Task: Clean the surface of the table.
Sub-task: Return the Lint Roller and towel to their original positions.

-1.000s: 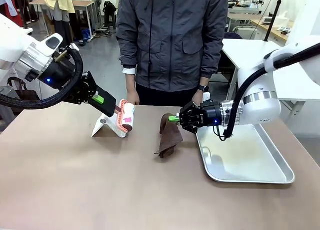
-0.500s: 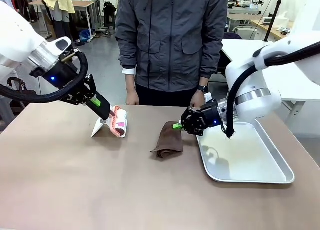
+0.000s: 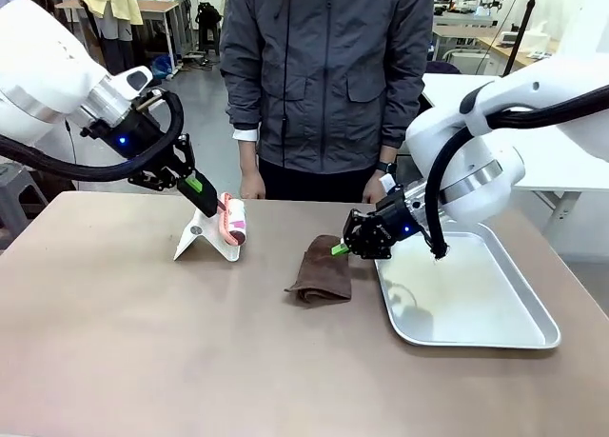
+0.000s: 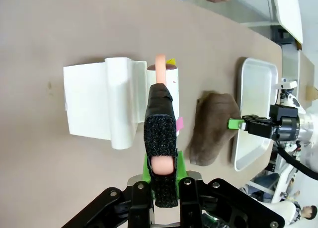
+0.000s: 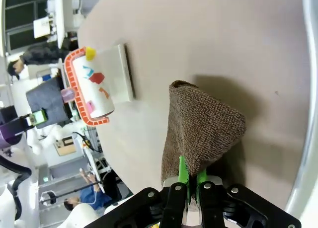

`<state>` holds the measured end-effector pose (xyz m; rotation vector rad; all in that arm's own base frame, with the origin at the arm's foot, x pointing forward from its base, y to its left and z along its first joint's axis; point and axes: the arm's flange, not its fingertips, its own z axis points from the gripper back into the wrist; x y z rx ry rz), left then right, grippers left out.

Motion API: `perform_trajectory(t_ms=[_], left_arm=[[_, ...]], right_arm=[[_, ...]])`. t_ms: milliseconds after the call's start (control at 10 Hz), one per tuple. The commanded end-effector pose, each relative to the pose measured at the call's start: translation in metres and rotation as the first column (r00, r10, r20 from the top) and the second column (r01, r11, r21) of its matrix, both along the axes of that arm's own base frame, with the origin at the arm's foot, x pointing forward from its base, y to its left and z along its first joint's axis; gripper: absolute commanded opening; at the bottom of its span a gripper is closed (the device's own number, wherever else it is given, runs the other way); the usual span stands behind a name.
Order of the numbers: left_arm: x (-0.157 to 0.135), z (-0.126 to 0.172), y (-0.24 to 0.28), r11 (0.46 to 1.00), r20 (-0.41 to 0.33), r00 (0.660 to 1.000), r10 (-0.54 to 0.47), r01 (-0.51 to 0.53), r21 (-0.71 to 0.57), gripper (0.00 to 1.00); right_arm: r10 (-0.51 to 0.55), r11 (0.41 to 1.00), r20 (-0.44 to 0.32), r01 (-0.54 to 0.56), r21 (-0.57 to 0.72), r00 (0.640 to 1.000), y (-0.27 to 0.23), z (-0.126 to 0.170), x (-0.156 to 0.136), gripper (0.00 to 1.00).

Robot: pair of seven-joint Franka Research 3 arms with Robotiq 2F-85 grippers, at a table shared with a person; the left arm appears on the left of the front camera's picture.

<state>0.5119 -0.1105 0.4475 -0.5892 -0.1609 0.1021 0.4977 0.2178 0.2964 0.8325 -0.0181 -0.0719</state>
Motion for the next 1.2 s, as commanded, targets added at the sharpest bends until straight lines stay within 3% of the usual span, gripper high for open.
perform_trajectory(t_ms=[0, 800, 900, 1000, 1100], left_arm=[[0.007, 0.000, -0.008, 0.998, 0.007, 1.000, -0.031, 0.030, 0.053, 0.19], [0.020, -0.019, -0.018, 0.993, -0.058, 0.998, -0.016, 0.023, 0.119, 0.19], [0.020, -0.018, -0.017, 0.994, -0.056, 0.998, -0.003, 0.009, 0.106, 0.66], [0.020, -0.015, -0.015, 0.994, -0.050, 0.999, 0.011, -0.005, 0.105, 0.77], [0.019, -0.013, -0.011, 0.995, -0.041, 0.999, 0.027, -0.023, 0.098, 1.00]], right_arm=[[0.007, 1.000, -0.031, -0.007, 0.005, 0.999, 0.007, -0.001, 0.010, 0.06], [0.003, 0.999, -0.050, -0.001, 0.043, 0.999, 0.001, -0.009, 0.017, 0.06], [0.013, 0.998, -0.052, -0.011, 0.056, 0.999, 0.002, -0.010, 0.018, 0.56], [0.022, 0.998, -0.056, -0.018, 0.066, 0.998, 0.002, -0.010, 0.019, 0.62], [0.022, 0.997, -0.060, -0.018, 0.074, 0.998, 0.001, -0.012, 0.019, 1.00]])
